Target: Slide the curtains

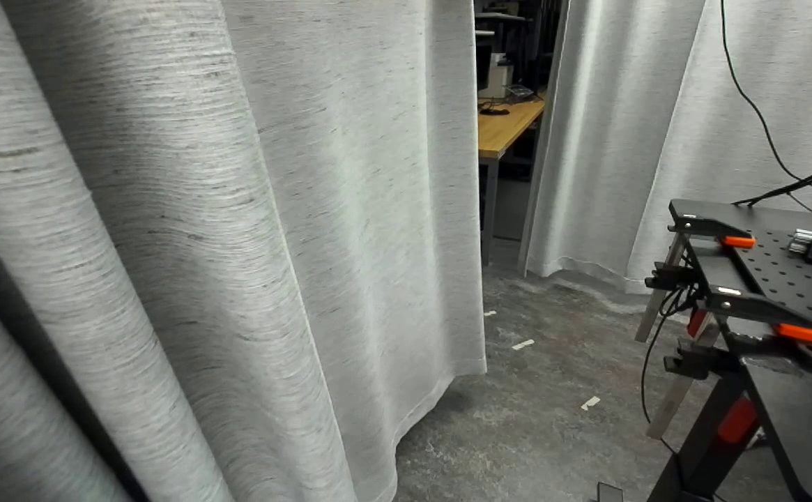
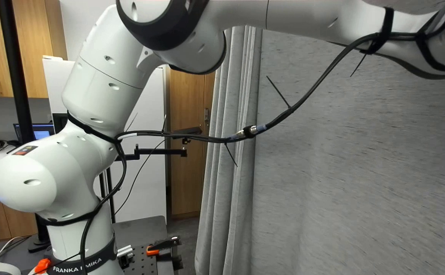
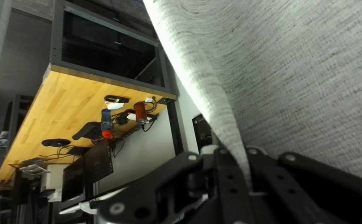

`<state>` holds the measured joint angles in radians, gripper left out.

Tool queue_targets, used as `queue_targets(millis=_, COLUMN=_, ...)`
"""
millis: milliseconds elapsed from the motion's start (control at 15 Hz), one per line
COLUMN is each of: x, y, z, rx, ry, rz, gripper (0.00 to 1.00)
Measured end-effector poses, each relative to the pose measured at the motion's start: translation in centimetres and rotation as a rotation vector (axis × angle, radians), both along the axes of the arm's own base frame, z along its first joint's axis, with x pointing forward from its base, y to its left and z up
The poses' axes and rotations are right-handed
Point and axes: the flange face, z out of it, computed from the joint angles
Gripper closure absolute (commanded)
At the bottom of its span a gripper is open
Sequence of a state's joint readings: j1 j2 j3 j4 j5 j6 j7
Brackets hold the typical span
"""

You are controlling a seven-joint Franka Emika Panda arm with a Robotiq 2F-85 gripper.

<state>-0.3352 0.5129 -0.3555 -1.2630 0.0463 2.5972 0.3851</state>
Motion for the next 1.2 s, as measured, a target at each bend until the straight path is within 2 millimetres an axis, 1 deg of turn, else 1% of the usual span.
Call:
queue_targets(millis=133, x=-1.1, y=-2.7, z=-0.7, rx=0.018, ry=0.023, rz=-0.053, gripper=0.99)
queue_targets(millis=267, x=-2.7, y=-5.8, z=-1.2, rx=0.033, ry=0.038, rz=-0.114, gripper=0.99)
queue_targets(millis=467, x=-5.9, y=-10.2, z=-0.5, rx=0.045, ry=0.038, rz=-0.208, gripper=0.99)
queue_targets(millis=600, x=-8.3, y=-13.3, z=-0.9, rx=0.069, ry=0.052, rz=-0.277, gripper=0.99)
queue_targets(millis=733, x=-10.5, y=-16.0, z=-0.3, rx=0.08, ry=0.041, rz=-0.342, gripper=0.99)
queue_targets(millis=867, x=-12.4, y=-18.1, z=0.4, rx=0.104, ry=0.035, rz=-0.403, gripper=0.99)
queue_targets(millis=1000, x=-13.7, y=-19.7, z=0.4, rx=0.132, ry=0.036, rz=-0.464, gripper=0.99)
queue_targets(millis=1133, x=-14.1, y=-20.4, z=0.7, rx=0.152, ry=0.026, rz=-0.51, gripper=0.99)
queue_targets(millis=1200, x=-13.8, y=-20.3, z=0.7, rx=0.166, ry=0.023, rz=-0.528, gripper=0.99)
